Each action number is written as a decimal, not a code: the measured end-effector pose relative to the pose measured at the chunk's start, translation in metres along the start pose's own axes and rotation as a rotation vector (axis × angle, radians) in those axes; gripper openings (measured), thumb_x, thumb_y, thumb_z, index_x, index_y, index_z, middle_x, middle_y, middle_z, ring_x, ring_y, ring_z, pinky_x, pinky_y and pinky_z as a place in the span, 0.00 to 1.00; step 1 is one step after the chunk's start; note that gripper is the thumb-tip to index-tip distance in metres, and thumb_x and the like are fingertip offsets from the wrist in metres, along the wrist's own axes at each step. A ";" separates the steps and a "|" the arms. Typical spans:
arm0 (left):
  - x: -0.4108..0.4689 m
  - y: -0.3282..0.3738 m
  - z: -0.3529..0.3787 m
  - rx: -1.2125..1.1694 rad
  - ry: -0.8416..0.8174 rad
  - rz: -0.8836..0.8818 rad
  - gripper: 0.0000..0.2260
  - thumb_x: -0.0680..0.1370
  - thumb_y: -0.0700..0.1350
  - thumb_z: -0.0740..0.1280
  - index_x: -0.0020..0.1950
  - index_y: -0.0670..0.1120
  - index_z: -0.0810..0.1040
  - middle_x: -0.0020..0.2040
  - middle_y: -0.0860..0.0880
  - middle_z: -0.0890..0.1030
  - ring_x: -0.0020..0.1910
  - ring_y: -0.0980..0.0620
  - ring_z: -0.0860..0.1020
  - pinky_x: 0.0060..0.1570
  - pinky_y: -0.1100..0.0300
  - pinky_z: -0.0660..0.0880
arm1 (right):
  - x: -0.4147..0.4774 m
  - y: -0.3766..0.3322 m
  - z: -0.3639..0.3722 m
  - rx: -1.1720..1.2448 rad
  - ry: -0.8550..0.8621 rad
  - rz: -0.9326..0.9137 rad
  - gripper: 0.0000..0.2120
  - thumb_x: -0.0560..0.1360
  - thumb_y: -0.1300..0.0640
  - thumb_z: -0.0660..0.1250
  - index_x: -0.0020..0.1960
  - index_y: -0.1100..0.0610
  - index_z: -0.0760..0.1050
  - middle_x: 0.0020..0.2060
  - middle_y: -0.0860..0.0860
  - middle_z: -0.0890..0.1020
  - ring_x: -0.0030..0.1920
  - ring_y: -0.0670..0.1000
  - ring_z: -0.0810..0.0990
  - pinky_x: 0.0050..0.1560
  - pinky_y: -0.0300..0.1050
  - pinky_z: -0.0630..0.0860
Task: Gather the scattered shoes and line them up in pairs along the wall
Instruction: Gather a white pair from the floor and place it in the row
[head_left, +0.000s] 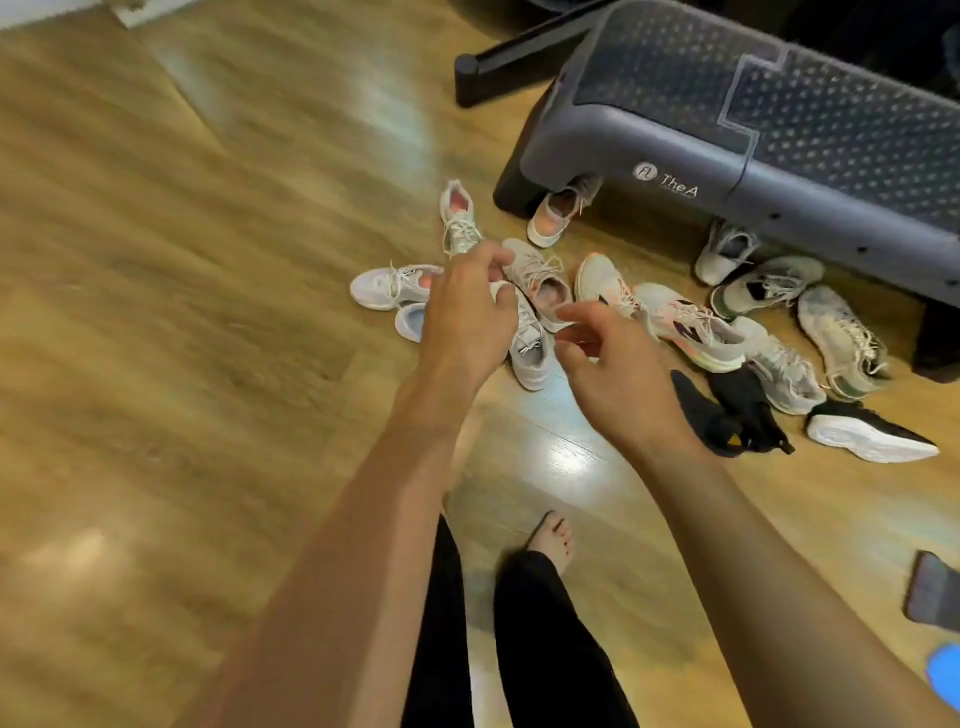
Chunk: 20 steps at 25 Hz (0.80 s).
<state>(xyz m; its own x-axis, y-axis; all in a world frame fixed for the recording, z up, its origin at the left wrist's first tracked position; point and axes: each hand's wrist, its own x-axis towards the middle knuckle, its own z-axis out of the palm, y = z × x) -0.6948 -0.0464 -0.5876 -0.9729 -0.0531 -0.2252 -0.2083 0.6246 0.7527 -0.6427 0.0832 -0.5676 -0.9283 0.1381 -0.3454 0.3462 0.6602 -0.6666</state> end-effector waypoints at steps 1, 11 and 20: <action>0.015 -0.021 0.031 -0.032 -0.024 0.004 0.13 0.77 0.38 0.64 0.60 0.48 0.76 0.54 0.50 0.79 0.53 0.51 0.77 0.53 0.57 0.74 | 0.017 0.024 0.026 -0.002 -0.013 0.010 0.16 0.77 0.60 0.62 0.64 0.52 0.74 0.50 0.47 0.81 0.52 0.48 0.78 0.57 0.45 0.74; 0.156 -0.245 0.290 0.102 -0.289 -0.164 0.16 0.78 0.43 0.60 0.66 0.45 0.72 0.65 0.41 0.74 0.61 0.40 0.74 0.54 0.54 0.69 | 0.225 0.247 0.242 -0.400 0.013 -0.036 0.20 0.74 0.58 0.63 0.65 0.50 0.72 0.54 0.56 0.82 0.55 0.60 0.78 0.47 0.47 0.73; 0.227 -0.299 0.352 0.439 -0.466 -0.050 0.36 0.74 0.38 0.67 0.76 0.49 0.51 0.76 0.34 0.42 0.67 0.35 0.68 0.60 0.49 0.70 | 0.352 0.319 0.255 -0.794 0.119 -0.053 0.23 0.76 0.60 0.61 0.70 0.54 0.61 0.64 0.55 0.75 0.62 0.61 0.70 0.48 0.53 0.71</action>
<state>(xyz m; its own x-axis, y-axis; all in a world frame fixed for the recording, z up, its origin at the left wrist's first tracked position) -0.8184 0.0290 -1.0813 -0.7963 0.1920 -0.5736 -0.0959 0.8962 0.4332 -0.8248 0.1542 -1.0699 -0.9644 0.1402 -0.2243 0.1428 0.9897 0.0045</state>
